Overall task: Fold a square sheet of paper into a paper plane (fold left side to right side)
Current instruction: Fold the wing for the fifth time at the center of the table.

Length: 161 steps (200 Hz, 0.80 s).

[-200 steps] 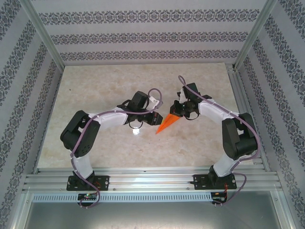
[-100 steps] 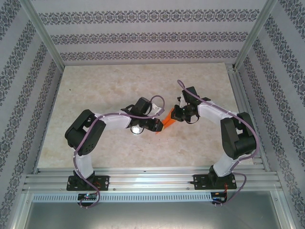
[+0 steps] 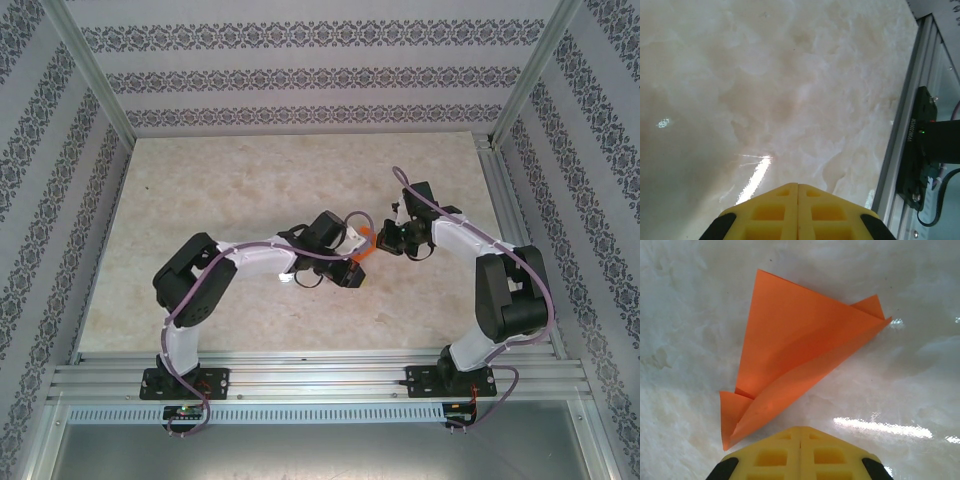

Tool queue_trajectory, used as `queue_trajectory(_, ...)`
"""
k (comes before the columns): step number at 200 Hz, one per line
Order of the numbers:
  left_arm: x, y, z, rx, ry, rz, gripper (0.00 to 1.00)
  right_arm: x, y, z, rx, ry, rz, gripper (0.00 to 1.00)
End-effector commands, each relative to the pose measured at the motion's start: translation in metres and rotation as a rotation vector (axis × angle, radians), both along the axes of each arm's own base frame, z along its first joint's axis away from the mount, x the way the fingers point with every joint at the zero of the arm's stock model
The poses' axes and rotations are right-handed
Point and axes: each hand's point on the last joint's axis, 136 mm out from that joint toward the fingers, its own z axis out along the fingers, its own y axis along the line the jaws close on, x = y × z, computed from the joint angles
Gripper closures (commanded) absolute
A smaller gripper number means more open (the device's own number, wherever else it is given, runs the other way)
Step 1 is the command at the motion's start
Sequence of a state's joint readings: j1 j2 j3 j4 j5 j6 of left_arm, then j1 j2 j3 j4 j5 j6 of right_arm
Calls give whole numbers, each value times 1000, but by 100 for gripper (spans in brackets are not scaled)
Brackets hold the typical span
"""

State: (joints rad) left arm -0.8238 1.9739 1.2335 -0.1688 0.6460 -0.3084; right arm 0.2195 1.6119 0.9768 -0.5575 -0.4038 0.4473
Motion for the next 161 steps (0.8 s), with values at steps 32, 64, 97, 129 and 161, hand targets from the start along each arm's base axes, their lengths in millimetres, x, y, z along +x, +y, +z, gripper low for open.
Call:
queue_trajectory(32, 38, 17, -4, 32, -27, 54, 92, -9, -2, 4, 8, -13, 16, 96)
queue_trajectory(64, 41, 26, -12, 35, -6, 63, 92, -13, 3, 3, 27, -6, 31, 96)
queue_trajectory(97, 39, 33, -32, 76, 10, 65, 92, -14, 12, 2, 32, 1, 57, 96)
queue_trajectory(129, 45, 42, -41, 95, 12, 96, 93, -16, 21, 0, 32, 14, 83, 96)
queue_trajectory(161, 52, 51, -47, 116, 11, 126, 95, -17, 30, -4, 30, 21, 103, 96)
